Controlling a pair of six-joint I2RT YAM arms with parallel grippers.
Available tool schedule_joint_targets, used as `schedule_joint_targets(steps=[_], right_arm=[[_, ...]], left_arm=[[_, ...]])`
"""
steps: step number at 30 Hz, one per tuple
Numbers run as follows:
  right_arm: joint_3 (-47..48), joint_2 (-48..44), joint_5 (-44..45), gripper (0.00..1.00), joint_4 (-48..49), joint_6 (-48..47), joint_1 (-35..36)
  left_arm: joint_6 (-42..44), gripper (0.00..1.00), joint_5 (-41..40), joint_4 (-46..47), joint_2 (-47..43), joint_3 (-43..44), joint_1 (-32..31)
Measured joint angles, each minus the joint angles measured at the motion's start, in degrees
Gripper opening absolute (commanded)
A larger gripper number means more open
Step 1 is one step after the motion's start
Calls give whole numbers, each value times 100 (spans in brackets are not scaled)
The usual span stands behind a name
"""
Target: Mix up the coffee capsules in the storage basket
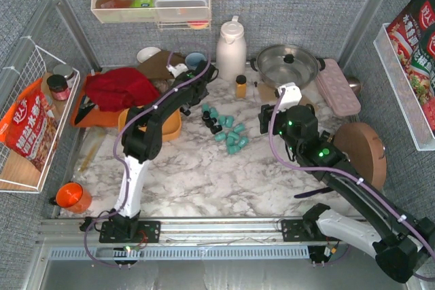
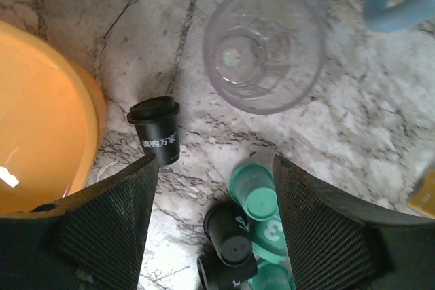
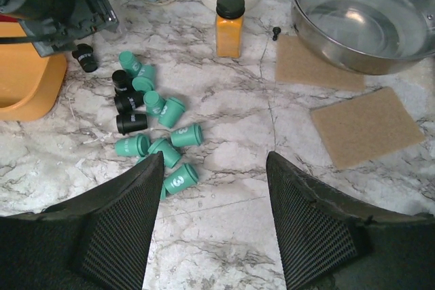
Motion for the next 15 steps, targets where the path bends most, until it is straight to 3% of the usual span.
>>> schedule_joint_targets(steps=[7,15], right_arm=[[0,-39,0,66,-20,-39,-2],[-13,-122,-2,66,-39,-42,-11]], left_arm=[[-765,71,-326,-841,354,461,-9],[-1172,71,-439,-1150,605,474,-11]])
